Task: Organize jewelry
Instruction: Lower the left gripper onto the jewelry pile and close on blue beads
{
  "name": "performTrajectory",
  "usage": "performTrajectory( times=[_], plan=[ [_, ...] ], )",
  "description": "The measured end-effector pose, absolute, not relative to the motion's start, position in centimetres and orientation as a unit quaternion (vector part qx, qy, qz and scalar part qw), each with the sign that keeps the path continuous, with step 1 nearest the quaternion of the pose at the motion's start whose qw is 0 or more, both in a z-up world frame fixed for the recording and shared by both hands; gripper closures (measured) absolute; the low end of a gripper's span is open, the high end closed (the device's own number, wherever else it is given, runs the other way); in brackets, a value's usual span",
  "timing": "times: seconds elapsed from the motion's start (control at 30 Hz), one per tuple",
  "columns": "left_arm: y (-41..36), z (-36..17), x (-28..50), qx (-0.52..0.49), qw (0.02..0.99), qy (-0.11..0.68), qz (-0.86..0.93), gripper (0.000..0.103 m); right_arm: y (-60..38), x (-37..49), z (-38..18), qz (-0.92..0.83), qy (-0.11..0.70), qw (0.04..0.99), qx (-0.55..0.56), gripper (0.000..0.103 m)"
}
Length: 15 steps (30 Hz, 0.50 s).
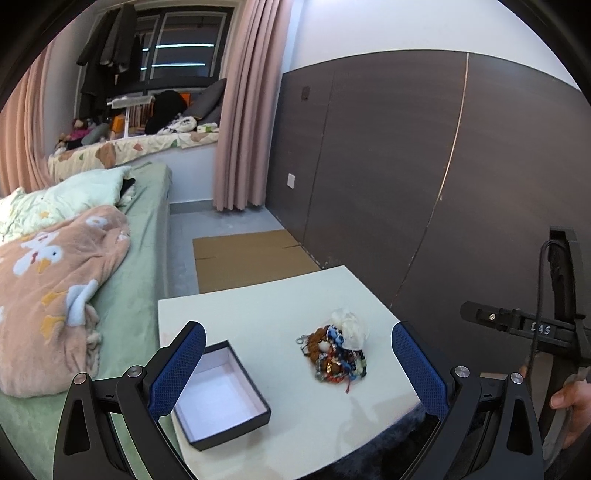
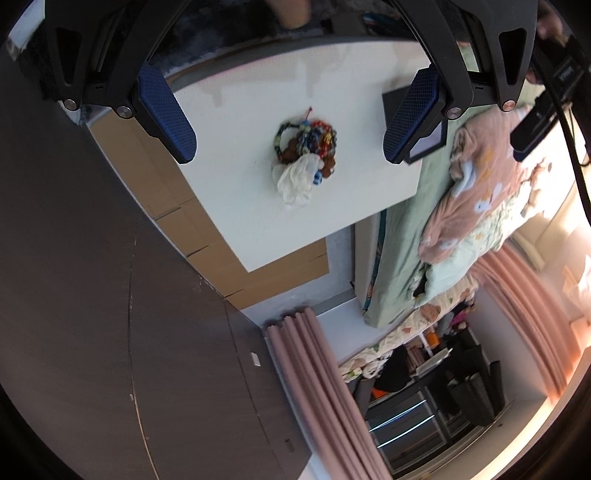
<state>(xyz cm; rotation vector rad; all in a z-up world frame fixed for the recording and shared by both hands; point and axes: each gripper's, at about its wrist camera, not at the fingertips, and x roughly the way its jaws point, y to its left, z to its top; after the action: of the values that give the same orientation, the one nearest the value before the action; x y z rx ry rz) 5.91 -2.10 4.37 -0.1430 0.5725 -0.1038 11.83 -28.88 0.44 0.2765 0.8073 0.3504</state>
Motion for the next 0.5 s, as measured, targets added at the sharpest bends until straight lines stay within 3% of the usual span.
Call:
performTrajectory(
  times=[0.5],
  plan=[
    [-2.9, 3.8, 13.6, -0.091, 0.942, 0.318, -0.055, 0.002, -28.3, 18.4, 0.3, 0.182, 0.415, 0.875, 0.168, 0.000]
  ],
)
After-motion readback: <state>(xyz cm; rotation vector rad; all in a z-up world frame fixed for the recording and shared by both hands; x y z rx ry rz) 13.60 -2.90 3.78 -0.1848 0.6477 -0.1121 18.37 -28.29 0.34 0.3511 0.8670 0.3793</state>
